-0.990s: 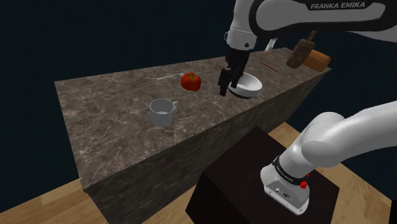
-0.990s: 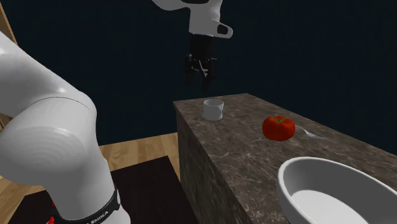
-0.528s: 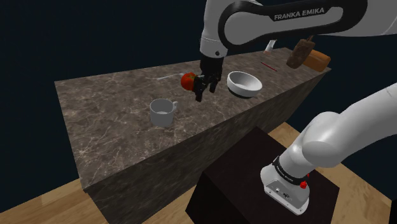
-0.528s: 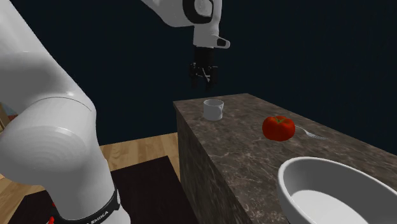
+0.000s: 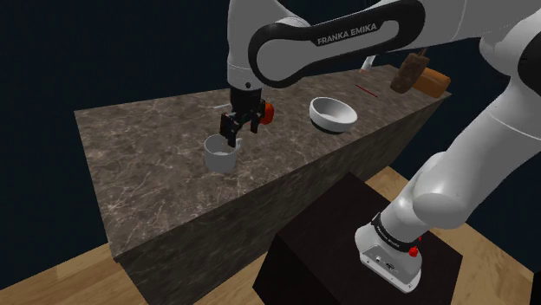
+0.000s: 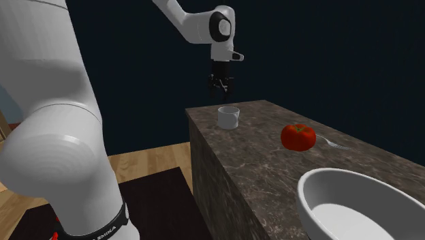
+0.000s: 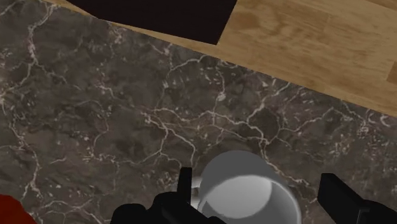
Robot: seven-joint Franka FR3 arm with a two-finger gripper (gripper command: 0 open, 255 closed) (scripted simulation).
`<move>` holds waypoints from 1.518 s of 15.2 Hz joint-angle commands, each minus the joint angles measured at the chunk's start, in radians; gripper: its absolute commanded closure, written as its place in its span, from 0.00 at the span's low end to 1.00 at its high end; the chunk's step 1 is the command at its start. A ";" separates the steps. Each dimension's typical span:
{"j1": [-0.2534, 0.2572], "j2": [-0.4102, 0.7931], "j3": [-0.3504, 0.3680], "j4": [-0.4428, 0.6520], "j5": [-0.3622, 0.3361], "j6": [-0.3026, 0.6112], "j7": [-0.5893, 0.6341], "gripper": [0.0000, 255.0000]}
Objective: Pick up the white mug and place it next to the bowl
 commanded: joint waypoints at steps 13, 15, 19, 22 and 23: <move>0.098 0.354 0.011 0.244 -0.205 0.079 0.189 0.00; 0.099 0.362 0.009 0.233 -0.210 0.098 0.193 0.00; 0.099 0.362 0.009 0.233 -0.210 0.098 0.193 0.00; 0.099 0.362 0.009 0.233 -0.210 0.097 0.193 0.00; 0.099 0.362 0.009 0.233 -0.210 0.097 0.193 0.00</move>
